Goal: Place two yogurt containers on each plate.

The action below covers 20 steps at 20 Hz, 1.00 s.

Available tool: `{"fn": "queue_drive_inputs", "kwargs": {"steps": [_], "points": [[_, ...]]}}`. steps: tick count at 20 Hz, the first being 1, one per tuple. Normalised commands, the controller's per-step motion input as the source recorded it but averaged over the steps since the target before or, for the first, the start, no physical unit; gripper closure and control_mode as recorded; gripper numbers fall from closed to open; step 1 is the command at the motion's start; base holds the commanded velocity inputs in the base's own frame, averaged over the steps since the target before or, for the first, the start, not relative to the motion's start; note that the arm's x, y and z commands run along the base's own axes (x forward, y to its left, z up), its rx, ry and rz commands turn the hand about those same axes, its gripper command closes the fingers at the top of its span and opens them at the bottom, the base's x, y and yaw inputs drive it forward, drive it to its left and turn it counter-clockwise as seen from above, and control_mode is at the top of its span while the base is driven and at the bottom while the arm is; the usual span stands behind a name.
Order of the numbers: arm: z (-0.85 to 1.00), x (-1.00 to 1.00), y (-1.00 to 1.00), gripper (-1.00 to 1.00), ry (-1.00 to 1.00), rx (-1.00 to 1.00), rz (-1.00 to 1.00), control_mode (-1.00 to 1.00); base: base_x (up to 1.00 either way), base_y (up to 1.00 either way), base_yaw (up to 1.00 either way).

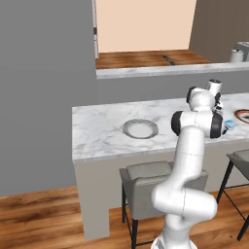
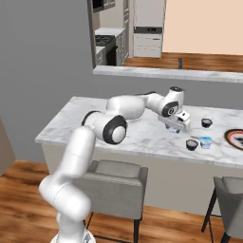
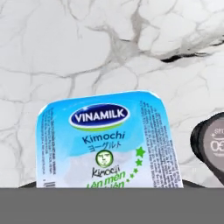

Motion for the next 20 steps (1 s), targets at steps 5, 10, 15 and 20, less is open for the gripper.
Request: {"fn": "queue_drive_inputs", "kwargs": {"steps": [5, 10, 15, 20], "points": [[0.0, -0.58, 0.86, 1.0, -0.08, -0.08, 0.07, -1.0, 0.0, 0.0, 0.0], [0.14, -0.18, 0.75, 1.0, -0.03, 0.0, 0.12, -1.0, 0.0, 0.0, 0.0], [0.43, 0.09, 0.32, 1.0, 0.02, 0.02, 0.11, -1.0, 0.0, 0.0, 0.0], [0.39, 0.09, 0.39, 1.0, 0.16, 0.03, 0.08, -1.0, 0.0, 0.0, 0.0]]}}
